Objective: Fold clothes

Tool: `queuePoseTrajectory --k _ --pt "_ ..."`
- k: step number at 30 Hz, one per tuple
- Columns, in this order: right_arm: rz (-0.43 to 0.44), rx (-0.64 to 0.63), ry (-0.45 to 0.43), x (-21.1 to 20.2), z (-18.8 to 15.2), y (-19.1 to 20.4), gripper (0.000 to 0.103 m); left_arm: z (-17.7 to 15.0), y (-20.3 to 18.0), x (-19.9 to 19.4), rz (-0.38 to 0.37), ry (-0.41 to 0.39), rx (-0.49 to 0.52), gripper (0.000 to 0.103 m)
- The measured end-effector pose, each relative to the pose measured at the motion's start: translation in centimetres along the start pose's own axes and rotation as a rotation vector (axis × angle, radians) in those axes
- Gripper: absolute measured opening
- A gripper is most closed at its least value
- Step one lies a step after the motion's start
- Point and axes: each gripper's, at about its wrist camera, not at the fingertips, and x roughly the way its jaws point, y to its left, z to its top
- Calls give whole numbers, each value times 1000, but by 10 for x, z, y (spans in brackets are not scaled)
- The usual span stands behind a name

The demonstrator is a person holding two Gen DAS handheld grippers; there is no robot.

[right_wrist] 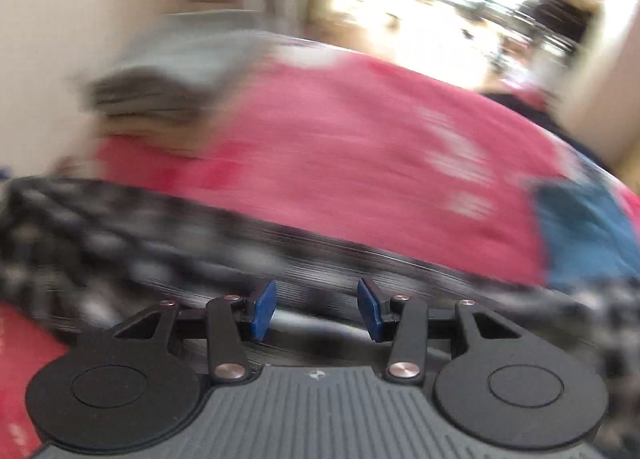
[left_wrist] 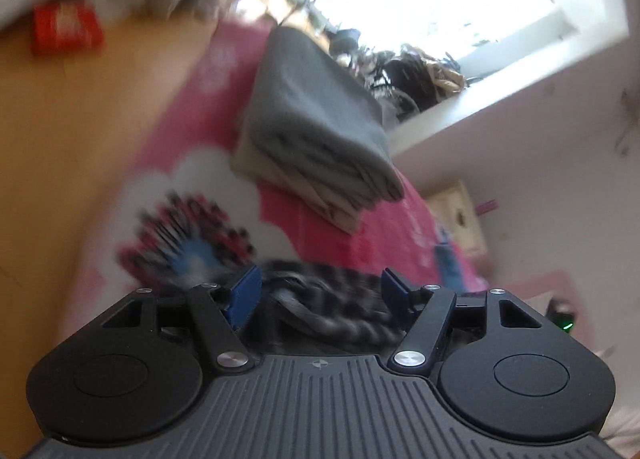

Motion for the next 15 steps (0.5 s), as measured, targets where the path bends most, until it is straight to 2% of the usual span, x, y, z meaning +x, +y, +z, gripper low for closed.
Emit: queuePoseTrajectory --k 2,4,6,8,13,14,15 --pt "114 -57 -41 13 4 37 48 -12 -6 -13 84 -26 84 67" --pt "206 -83 -46 26 7 67 48 -27 -9 -23 164 -36 155 68" --pt "266 -111 -42 40 10 90 48 -46 -13 -23 239 -10 239 68" --pt "301 -118 -39 49 11 107 48 -60 -17 -23 264 13 309 68" --pt "343 -60 -37 63 9 118 48 -75 -17 -8 289 -3 435 66" --pt "339 -50 -41 63 7 117 48 -79 -18 -4 299 -4 463 61" --pt "333 -43 -45 61 6 117 48 -82 -18 0 310 -1 496 52"
